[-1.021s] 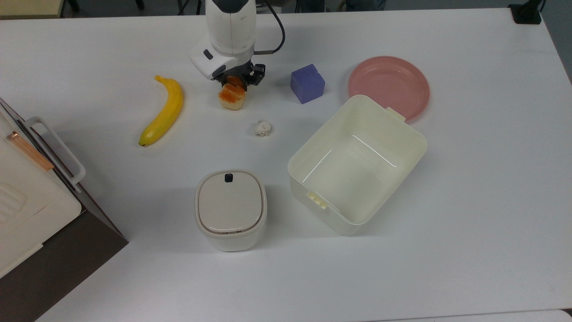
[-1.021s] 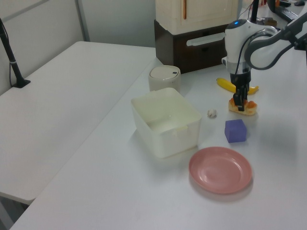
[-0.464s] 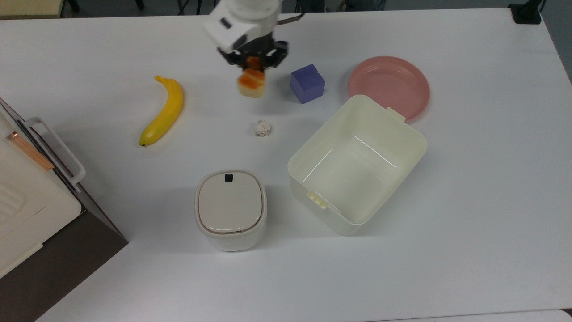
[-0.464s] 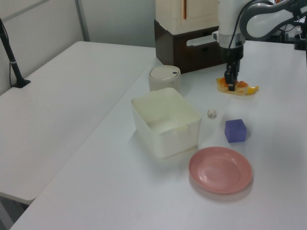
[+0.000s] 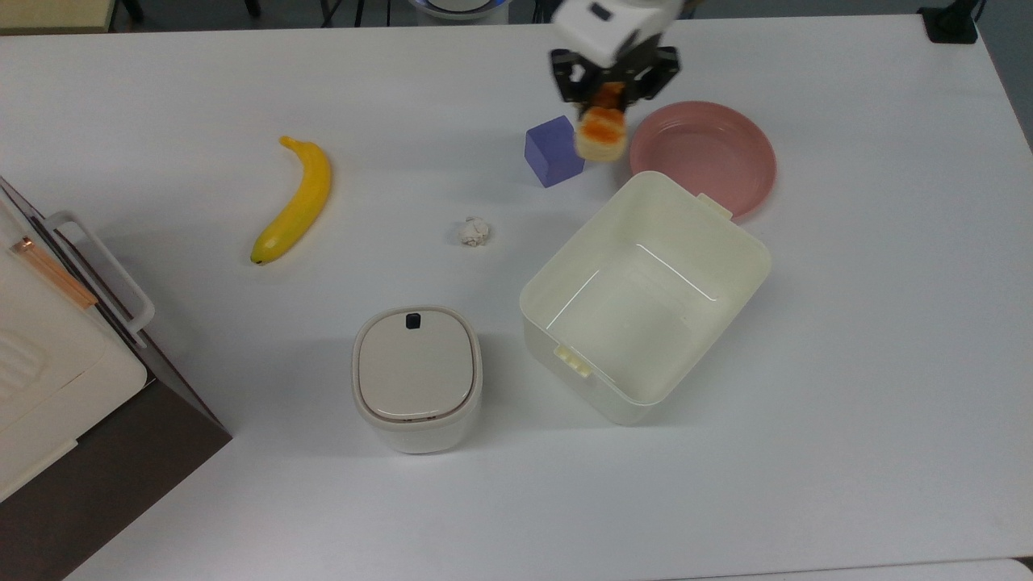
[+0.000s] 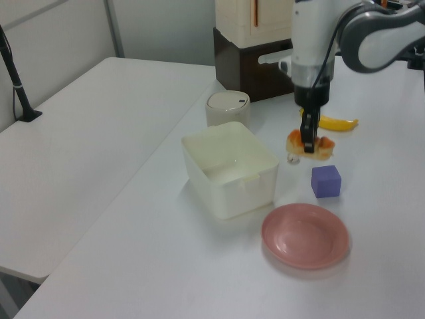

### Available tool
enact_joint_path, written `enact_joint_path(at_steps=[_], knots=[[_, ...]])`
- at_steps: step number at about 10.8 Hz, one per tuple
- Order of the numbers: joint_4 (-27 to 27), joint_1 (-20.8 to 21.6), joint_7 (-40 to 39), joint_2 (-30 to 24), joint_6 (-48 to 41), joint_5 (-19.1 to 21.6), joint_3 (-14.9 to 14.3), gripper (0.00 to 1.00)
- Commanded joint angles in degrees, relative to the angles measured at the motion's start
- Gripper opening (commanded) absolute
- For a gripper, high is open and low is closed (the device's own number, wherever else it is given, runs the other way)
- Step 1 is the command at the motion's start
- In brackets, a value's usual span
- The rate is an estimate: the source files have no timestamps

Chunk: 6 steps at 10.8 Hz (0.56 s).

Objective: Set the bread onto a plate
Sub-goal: 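Carry the bread roll past the purple cube over the pink plate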

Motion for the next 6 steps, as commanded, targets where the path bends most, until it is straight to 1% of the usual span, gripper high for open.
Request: enact_joint_path(at_steps=[1, 2, 4, 5, 6], knots=[[4.66, 3.95, 5.02, 5.91, -0.24, 0.77, 2.93, 0.47], [6.15, 5.35, 7.56, 8.54, 1.16, 0.33, 3.03, 0.48], [8.70, 8.17, 9.78, 12.42, 2.40, -0.11, 3.03, 0.52], [9.15, 8.70, 10.48, 13.39, 2.49, -0.11, 3.03, 0.69], [9.15, 8.80, 12.66, 13.49, 3.54, -0.29, 3.03, 1.00]])
